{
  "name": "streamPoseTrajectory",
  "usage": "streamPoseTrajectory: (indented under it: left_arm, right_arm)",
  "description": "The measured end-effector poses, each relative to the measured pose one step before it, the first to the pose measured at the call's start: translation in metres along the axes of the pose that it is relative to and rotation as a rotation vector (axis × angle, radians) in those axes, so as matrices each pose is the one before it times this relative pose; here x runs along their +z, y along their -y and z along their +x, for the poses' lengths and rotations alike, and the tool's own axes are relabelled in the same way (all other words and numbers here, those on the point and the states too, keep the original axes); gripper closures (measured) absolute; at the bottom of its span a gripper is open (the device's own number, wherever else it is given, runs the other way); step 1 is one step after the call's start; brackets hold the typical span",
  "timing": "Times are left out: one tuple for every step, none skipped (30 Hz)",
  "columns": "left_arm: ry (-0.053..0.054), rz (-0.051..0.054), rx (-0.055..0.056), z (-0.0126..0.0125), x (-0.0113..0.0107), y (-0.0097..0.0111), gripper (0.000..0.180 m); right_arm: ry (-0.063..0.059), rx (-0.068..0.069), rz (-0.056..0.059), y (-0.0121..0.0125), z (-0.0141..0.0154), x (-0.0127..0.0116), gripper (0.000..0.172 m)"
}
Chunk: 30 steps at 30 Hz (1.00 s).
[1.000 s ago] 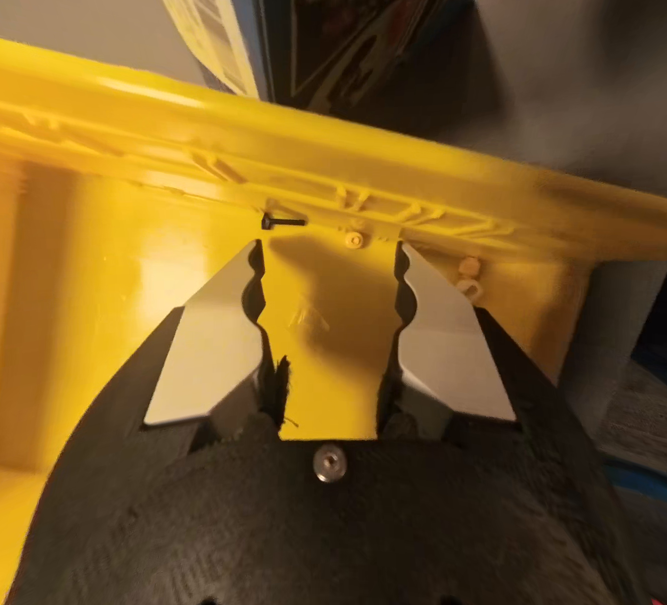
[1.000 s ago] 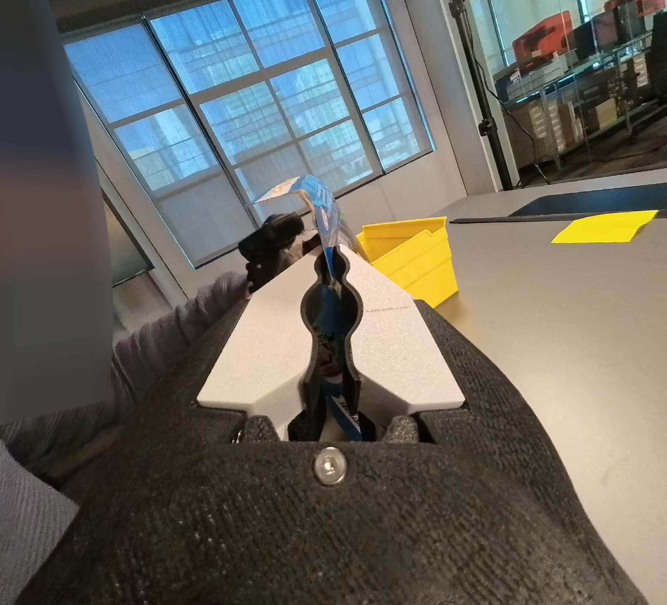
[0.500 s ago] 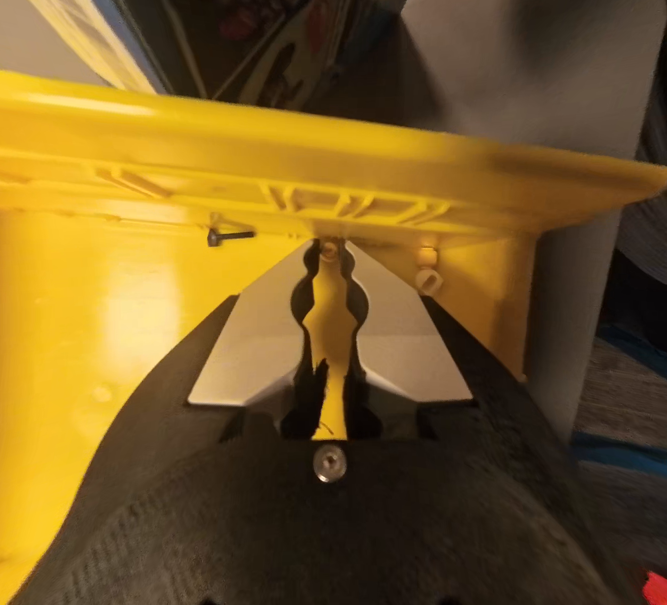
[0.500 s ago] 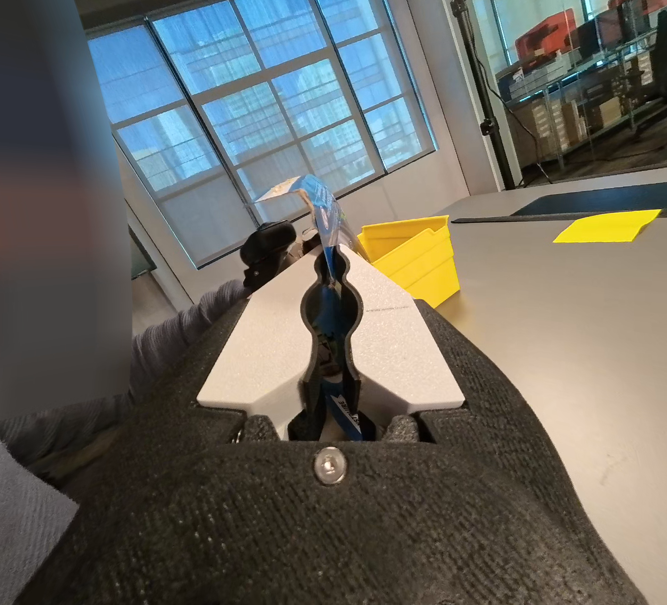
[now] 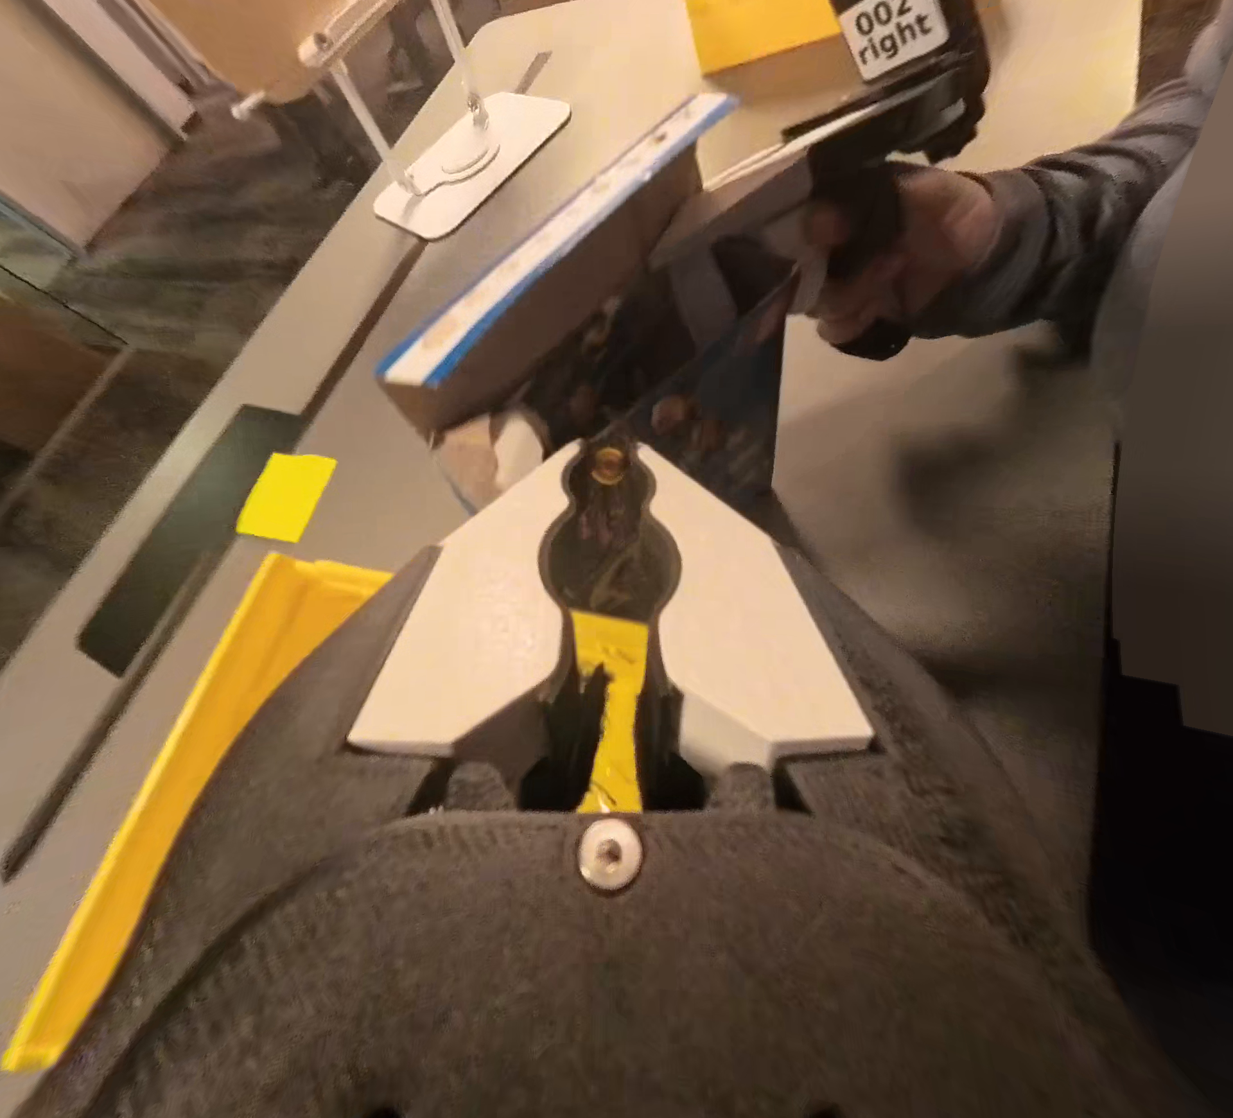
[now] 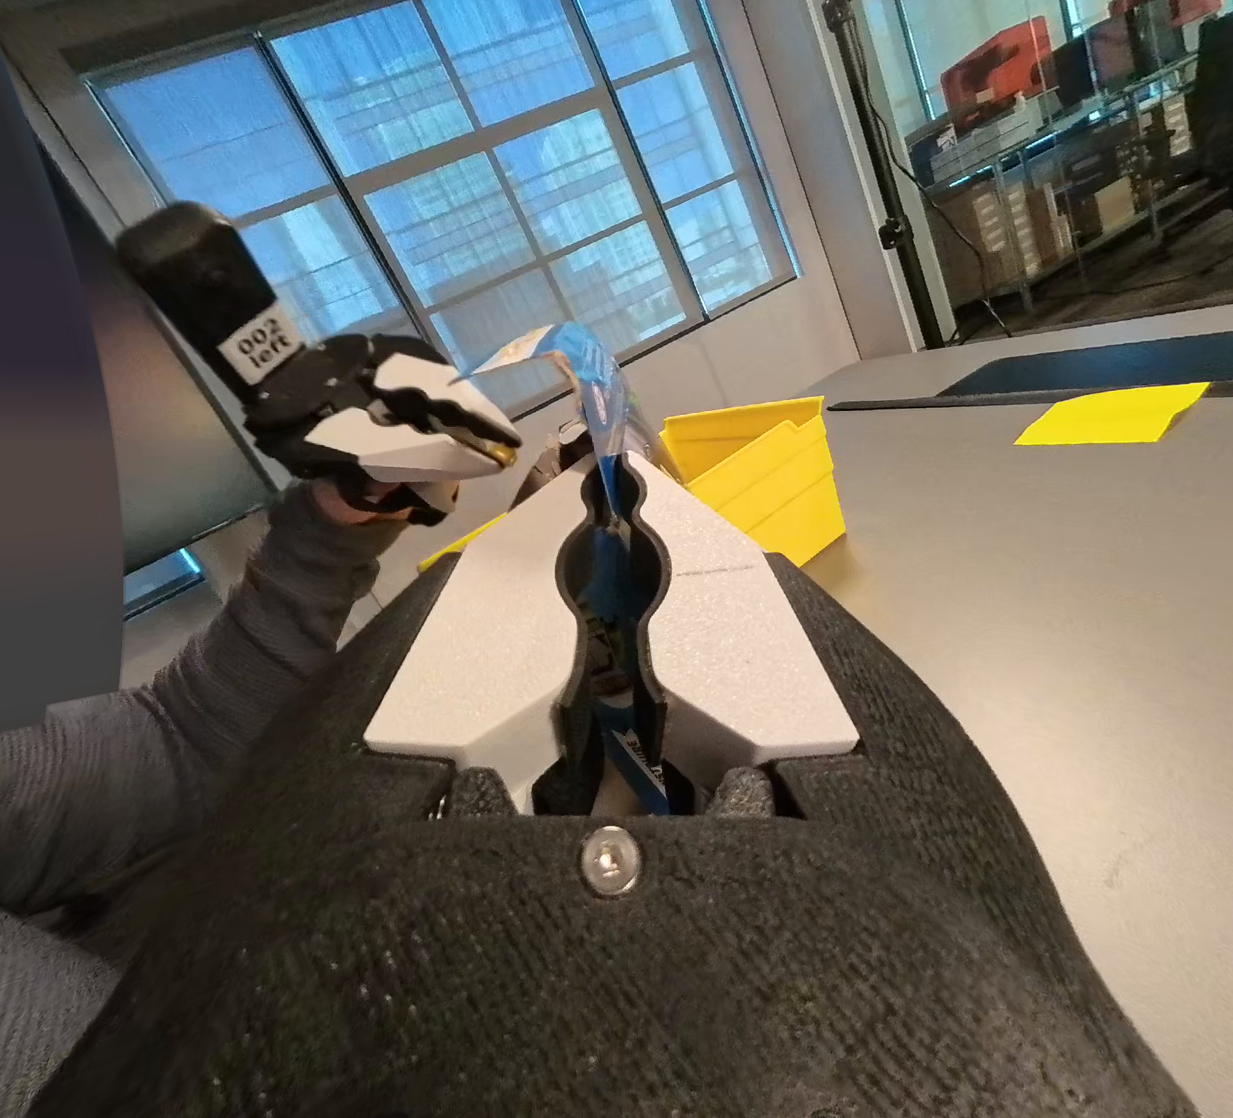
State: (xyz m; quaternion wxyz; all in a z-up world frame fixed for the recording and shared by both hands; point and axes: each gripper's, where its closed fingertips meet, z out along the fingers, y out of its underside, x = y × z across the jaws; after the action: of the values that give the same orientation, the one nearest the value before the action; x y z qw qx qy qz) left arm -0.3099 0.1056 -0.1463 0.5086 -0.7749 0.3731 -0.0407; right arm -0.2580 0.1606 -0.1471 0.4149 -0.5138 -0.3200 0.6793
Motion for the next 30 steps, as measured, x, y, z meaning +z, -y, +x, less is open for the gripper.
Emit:
streamPoseTrajectory:
  left_arm:
    - [0.0134,-0.0014,0.0251,0.00126,0.00480,0.00768,0.171]
    - [0.0155,0.0089,0.0186,0.00002,0.00408,0.00851,0.171]
    - [0.0188,0.0090,0.0127,-0.00141,0.00388,0.00784,0.171]
    - [0.0096,0.0035,0.0116,-0.00097,0.00407,0.00605,0.171]
    - [0.0000,-0.0080,0.0057,-0.00032,0.00488,0.00304,0.171]
    - [0.0095,-0.0199,-0.0056,-0.00259,0.00545,0.00026,0.171]
    - [0.0026,-0.0250,-0.0088,-0.00158,0.00568,-0.00196,0.171]
    - [-0.0154,-0.0281,-0.0130,0.00121,0.00524,-0.00317,0.162]
    - [-0.0370,-0.0319,-0.0118,0.00482,0.00433,-0.00415,0.148]
    - [-0.0201,-0.0261,-0.0111,0.00272,0.00264,-0.00376,0.140]
    - [0.0026,0.0001,-0.0043,-0.00007,0.00043,-0.00073,0.139]
    - [0.0072,0.0166,0.0010,-0.00074,-0.00174,0.00136,0.139]
    - [0.0091,0.0162,0.0001,-0.00116,-0.00352,0.00118,0.139]
    - [0.0115,0.0166,-0.0040,-0.00204,-0.00515,0.00111,0.140]
    - [0.0162,0.0178,-0.0113,-0.00329,-0.00717,0.00057,0.141]
    - [0.0226,0.0204,-0.0243,-0.00486,-0.00880,-0.00066,0.143]
    - [0.0260,0.0217,-0.0400,-0.00642,-0.00985,-0.00237,0.146]
    - [0.0320,0.0215,-0.0500,-0.00863,-0.00988,-0.00468,0.150]
    - [0.0418,0.0036,-0.0457,-0.01150,-0.00850,-0.00936,0.153]
    - [0.0564,-0.0397,-0.0299,-0.01403,-0.00493,-0.01712,0.153]
    - [0.0259,-0.0876,0.0000,-0.00892,0.00046,-0.02458,0.152]
    - [-0.0063,-0.1072,0.0142,-0.00302,0.00560,-0.02697,0.146]
    - [-0.0408,-0.0936,0.0166,0.00311,0.01012,-0.02391,0.138]
    - [-0.0668,-0.0692,0.0055,0.00711,0.01238,-0.01835,0.133]
    - [-0.0608,-0.0440,-0.0075,0.00524,0.01274,-0.01239,0.127]
    - [-0.0432,-0.0214,-0.0102,0.00163,0.01114,-0.00771,0.123]
    - [-0.0409,-0.0122,-0.0144,0.00065,0.00936,-0.00540,0.124]
    - [-0.0361,-0.0134,-0.0180,-0.00007,0.00782,-0.00431,0.124]
    - [-0.0271,-0.0127,-0.0070,-0.00064,0.00676,-0.00330,0.125]
    - [-0.0225,-0.0108,0.0061,0.00011,0.00587,-0.00240,0.126]
  right_arm:
    - [-0.0009,0.0015,-0.0001,0.00009,0.00018,-0.00011,0.172]
    - [-0.0004,0.0024,0.0002,0.00018,0.00014,-0.00009,0.172]
    - [-0.0006,0.0015,0.0009,0.00020,0.00016,-0.00025,0.172]
    - [-0.0009,0.0012,0.0010,0.00016,0.00013,-0.00025,0.172]
    - [-0.0005,0.0016,0.0007,0.00008,0.00008,-0.00007,0.172]
    - [0.0005,0.0013,0.0000,-0.00006,-0.00013,-0.00012,0.172]
    - [0.0008,0.0004,-0.0005,0.00002,-0.00019,-0.00001,0.172]
    - [0.0001,-0.0001,-0.0001,0.00001,-0.00024,-0.00007,0.172]
    - [0.0001,0.0008,-0.0002,0.00010,-0.00014,-0.00018,0.172]
    - [0.0006,0.0015,-0.0007,0.00002,-0.00002,-0.00014,0.172]
    - [0.0017,0.0017,-0.0010,0.00007,-0.00023,-0.00014,0.172]
    - [-0.0011,0.0011,0.0003,0.00016,0.00012,-0.00027,0.172]
    - [-0.0012,0.0019,0.0005,0.00015,0.00033,-0.00009,0.172]
    - [-0.0007,0.0031,0.0010,0.00022,0.00040,-0.00009,0.172]
    - [-0.0014,0.0020,0.0012,0.00025,0.00046,-0.00026,0.172]
    - [-0.0019,0.0015,0.0005,0.00024,0.00041,-0.00006,0.172]
    - [-0.0015,0.0009,0.0003,0.00027,0.00048,-0.00017,0.172]
    - [-0.0013,0.0007,0.0002,0.00019,0.00038,-0.00008,0.172]
    - [-0.0010,0.0016,0.0007,0.00026,0.00028,-0.00005,0.172]
    - [-0.0004,0.0007,0.0002,0.00005,0.00010,0.00011,0.172]
    - [0.0007,-0.0011,-0.0006,-0.00021,-0.00029,0.00027,0.172]
    - [0.0009,-0.0028,-0.0008,-0.00028,-0.00042,0.00038,0.172]
    - [0.0009,-0.0038,-0.0009,-0.00027,-0.00046,0.00050,0.172]
    - [0.0006,-0.0034,-0.0007,-0.00022,-0.00046,0.00041,0.172]
    - [0.0004,-0.0031,-0.0011,-0.00015,-0.00029,0.00030,0.172]
    - [0.0000,-0.0027,-0.0006,0.00009,-0.00012,0.00004,0.172]
    - [-0.0008,-0.0016,0.0006,0.00014,0.00020,-0.00015,0.172]
    - [-0.0011,-0.0004,0.0012,0.00017,0.00030,-0.00014,0.172]
    - [-0.0004,0.0001,0.0015,0.00018,0.00041,0.00005,0.172]
    - [0.0008,-0.0003,0.0013,0.00011,0.00017,0.00004,0.172]
